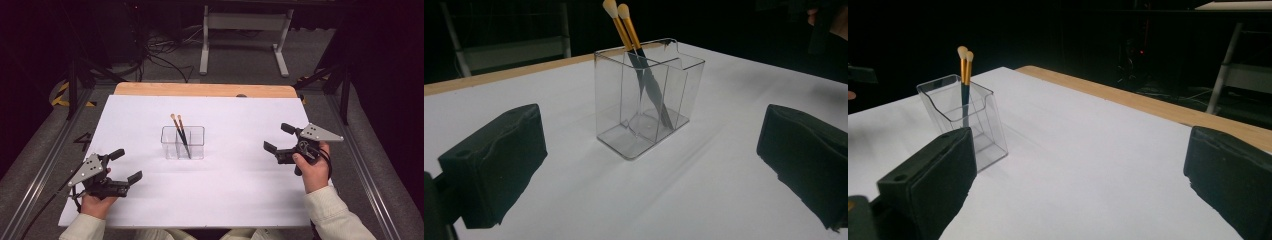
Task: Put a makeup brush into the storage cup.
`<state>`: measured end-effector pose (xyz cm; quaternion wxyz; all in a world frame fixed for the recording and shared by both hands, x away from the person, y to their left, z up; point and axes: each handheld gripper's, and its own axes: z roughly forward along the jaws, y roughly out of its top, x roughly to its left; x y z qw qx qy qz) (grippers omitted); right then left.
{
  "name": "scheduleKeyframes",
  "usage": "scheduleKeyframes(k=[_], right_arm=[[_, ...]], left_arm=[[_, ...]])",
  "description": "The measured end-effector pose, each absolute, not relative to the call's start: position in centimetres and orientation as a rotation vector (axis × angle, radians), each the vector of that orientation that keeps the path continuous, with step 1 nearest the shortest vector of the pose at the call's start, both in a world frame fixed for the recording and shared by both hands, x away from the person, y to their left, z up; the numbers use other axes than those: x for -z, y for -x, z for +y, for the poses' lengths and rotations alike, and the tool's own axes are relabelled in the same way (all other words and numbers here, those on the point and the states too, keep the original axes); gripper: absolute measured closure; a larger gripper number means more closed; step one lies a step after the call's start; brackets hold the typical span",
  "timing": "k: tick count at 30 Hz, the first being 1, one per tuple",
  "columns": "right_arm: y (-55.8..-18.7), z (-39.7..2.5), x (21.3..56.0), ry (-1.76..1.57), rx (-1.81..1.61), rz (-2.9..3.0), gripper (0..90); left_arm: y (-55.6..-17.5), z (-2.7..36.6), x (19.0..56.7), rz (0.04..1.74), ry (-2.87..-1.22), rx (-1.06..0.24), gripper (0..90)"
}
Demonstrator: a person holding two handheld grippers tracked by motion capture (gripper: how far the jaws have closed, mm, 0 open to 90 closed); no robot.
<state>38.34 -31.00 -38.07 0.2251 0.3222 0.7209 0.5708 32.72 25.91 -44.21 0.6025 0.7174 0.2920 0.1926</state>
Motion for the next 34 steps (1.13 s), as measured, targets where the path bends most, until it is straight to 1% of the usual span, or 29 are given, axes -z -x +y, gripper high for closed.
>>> scheduleKeyframes(k=[13, 20, 26, 34], right_arm=[[-37.4, -32.8, 40.6, -0.918, -1.548, 1.961, 1.1], [-37.4, -33.1, 42.4, -0.931, -1.51, 1.951, 1.3], [-37.4, -33.2, 43.6, -0.949, -1.515, 1.961, 1.3], [-37.2, -33.4, 43.9, -0.954, -1.552, 1.947, 1.3]], left_arm=[[-32.6, 26.1, 44.2, 0.684, -1.635, -0.434, 0.2], [-32.7, 26.3, 44.2, 0.684, -1.634, -0.433, 0.2], [-32.7, 26.4, 44.3, 0.689, -1.602, -0.416, 0.1], [-32.8, 26.4, 44.4, 0.694, -1.6, -0.417, 0.1]])
